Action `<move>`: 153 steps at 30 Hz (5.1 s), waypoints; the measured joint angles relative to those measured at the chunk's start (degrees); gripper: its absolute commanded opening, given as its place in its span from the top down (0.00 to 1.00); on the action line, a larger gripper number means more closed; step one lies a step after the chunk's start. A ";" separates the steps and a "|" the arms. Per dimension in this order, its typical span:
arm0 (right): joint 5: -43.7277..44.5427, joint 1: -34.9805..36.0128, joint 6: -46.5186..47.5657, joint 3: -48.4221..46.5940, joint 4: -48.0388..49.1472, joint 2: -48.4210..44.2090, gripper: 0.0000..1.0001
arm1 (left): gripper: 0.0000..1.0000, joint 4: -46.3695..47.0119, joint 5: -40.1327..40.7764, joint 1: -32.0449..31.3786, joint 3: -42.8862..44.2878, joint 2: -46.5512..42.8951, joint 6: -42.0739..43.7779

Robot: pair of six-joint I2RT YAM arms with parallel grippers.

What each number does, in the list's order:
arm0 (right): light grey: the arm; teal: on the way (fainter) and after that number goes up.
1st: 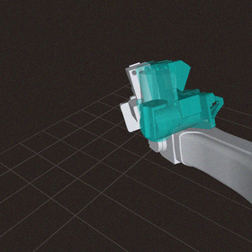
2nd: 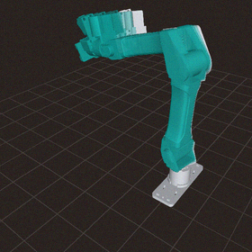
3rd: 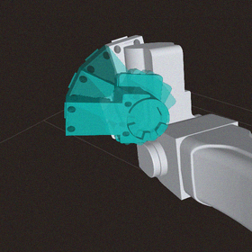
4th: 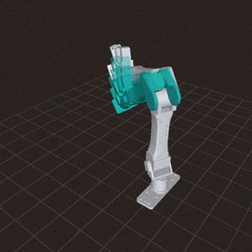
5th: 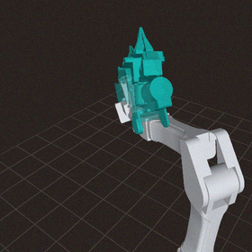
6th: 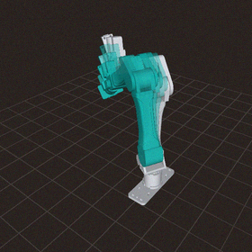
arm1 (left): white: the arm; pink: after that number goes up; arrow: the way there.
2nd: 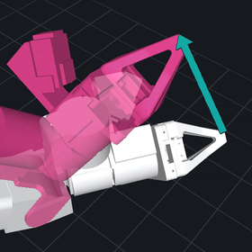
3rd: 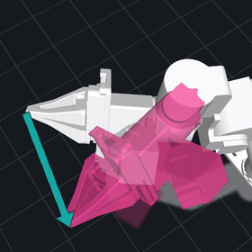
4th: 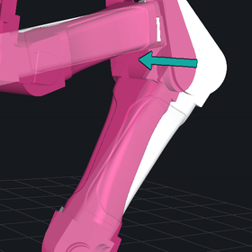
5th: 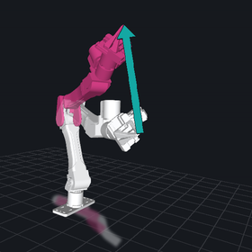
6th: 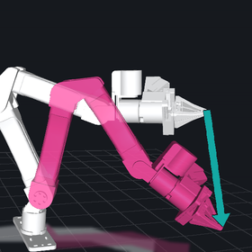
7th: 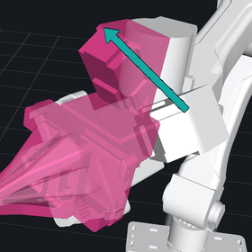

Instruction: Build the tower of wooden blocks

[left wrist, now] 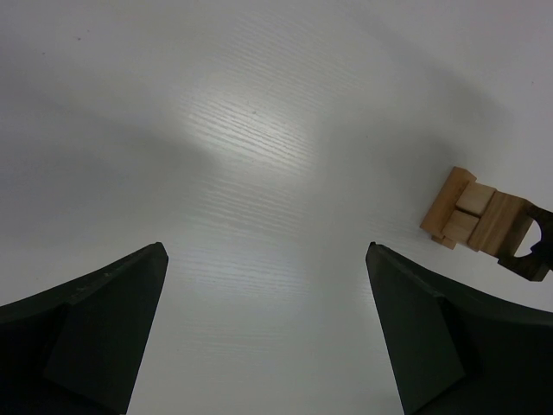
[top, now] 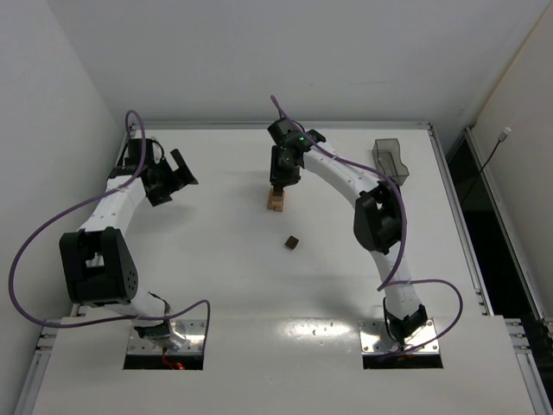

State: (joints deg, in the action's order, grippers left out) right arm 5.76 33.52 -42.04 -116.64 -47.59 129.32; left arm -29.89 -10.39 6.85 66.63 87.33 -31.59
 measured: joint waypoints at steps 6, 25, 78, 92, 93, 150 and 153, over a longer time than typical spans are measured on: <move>0.00 0.00 0.00 0.00 0.02 0.09 0.75 | 0.00 0.00 -0.52 0.00 0.00 0.00 0.00; -0.24 0.00 1.25 0.00 0.92 1.49 0.39 | 0.00 0.00 -0.76 0.00 0.00 0.02 0.00; 2.97 -0.28 10.97 -1.05 4.63 2.71 0.26 | 0.00 0.55 -1.22 -0.07 0.07 -0.87 0.02; 3.23 -0.28 10.40 -1.05 4.00 3.87 0.32 | 0.00 0.48 -1.22 -0.07 0.33 -0.52 0.02; 3.26 -0.28 10.34 -1.05 4.02 3.87 0.34 | 0.00 0.48 -1.22 -0.07 0.33 -0.42 0.04; 5.01 -0.39 9.46 -3.67 4.13 5.55 0.36 | 0.00 0.46 -1.44 -0.07 0.35 -0.04 0.02; 5.75 -0.39 9.44 -3.72 4.09 5.68 0.37 | 0.00 0.46 -1.44 -0.07 0.35 -0.04 0.04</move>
State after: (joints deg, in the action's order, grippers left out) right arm 11.51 33.12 -32.60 -120.36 -43.51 135.00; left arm -29.43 -11.84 6.79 66.98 87.29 -31.55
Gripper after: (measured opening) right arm 0.637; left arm 0.996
